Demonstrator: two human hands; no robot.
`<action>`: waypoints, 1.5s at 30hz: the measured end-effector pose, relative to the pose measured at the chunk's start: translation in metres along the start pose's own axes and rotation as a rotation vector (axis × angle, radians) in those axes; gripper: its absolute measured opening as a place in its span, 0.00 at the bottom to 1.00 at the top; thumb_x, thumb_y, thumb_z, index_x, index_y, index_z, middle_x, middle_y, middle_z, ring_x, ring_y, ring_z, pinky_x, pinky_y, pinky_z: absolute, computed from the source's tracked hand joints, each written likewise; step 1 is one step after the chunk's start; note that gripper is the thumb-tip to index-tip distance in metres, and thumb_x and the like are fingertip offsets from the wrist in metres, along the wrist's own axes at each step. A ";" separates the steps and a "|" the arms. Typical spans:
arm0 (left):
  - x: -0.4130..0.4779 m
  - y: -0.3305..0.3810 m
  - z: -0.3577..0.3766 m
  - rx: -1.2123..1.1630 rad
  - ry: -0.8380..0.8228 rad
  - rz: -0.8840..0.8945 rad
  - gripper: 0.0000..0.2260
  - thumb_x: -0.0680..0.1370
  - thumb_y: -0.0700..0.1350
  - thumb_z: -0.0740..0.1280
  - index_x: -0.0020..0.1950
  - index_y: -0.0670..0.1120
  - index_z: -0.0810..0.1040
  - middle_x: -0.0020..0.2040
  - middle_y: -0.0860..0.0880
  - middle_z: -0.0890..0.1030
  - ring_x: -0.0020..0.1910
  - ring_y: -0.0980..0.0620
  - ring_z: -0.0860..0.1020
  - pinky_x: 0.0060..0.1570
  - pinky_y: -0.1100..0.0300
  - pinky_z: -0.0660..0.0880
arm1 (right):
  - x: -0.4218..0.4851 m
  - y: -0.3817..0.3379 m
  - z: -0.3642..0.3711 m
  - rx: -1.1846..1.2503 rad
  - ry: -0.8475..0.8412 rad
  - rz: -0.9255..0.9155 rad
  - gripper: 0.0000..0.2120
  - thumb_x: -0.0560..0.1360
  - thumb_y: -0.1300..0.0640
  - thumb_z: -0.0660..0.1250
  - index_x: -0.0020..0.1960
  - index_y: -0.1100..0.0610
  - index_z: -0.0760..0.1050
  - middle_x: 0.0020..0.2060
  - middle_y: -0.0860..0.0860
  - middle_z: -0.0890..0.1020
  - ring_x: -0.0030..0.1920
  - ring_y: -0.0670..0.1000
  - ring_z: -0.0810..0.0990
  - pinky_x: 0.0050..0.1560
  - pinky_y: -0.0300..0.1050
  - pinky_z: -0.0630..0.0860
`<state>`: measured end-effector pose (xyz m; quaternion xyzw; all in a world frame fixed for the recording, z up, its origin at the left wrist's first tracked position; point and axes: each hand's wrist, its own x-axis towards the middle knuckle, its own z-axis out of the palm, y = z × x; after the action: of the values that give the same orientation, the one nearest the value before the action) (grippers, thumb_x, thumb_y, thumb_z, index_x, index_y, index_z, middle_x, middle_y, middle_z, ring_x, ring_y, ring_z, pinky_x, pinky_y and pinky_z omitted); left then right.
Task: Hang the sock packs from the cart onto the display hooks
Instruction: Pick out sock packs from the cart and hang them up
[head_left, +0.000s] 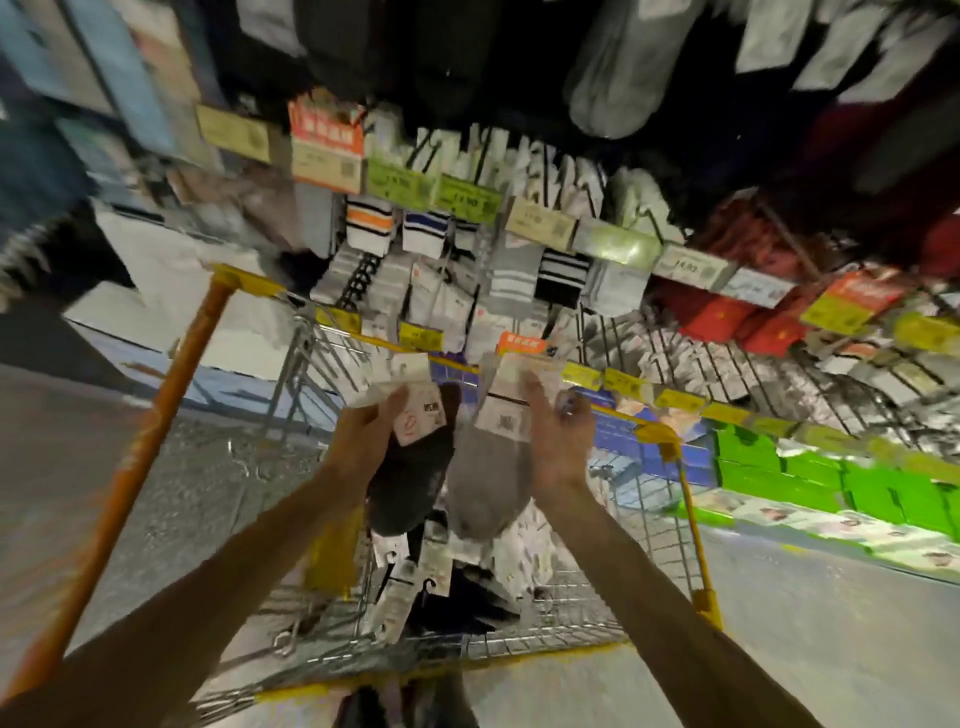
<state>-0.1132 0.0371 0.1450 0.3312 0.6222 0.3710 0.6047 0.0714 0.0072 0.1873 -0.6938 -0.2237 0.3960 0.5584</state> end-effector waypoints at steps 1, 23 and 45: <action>-0.008 0.011 0.001 0.015 0.031 0.026 0.13 0.80 0.51 0.67 0.44 0.42 0.82 0.40 0.48 0.83 0.40 0.50 0.81 0.37 0.61 0.78 | -0.001 -0.018 0.001 -0.097 0.117 -0.164 0.16 0.72 0.48 0.74 0.45 0.53 0.68 0.37 0.57 0.79 0.42 0.60 0.80 0.46 0.60 0.76; -0.136 0.156 0.056 0.196 -0.251 0.190 0.10 0.81 0.43 0.64 0.43 0.44 0.81 0.39 0.47 0.84 0.30 0.59 0.81 0.28 0.67 0.75 | -0.056 -0.152 -0.050 -0.538 -0.334 -0.310 0.18 0.72 0.44 0.74 0.54 0.55 0.77 0.46 0.50 0.84 0.46 0.50 0.82 0.47 0.47 0.79; -0.087 0.260 0.172 0.086 -0.445 0.106 0.37 0.56 0.70 0.77 0.56 0.48 0.84 0.51 0.44 0.86 0.53 0.43 0.84 0.62 0.46 0.76 | 0.030 -0.244 -0.080 0.126 -0.371 -0.068 0.16 0.77 0.53 0.70 0.59 0.53 0.66 0.46 0.48 0.79 0.46 0.48 0.80 0.44 0.40 0.78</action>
<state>0.0538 0.1037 0.4144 0.4626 0.4704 0.2930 0.6920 0.1853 0.0496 0.4153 -0.5647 -0.3207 0.5113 0.5629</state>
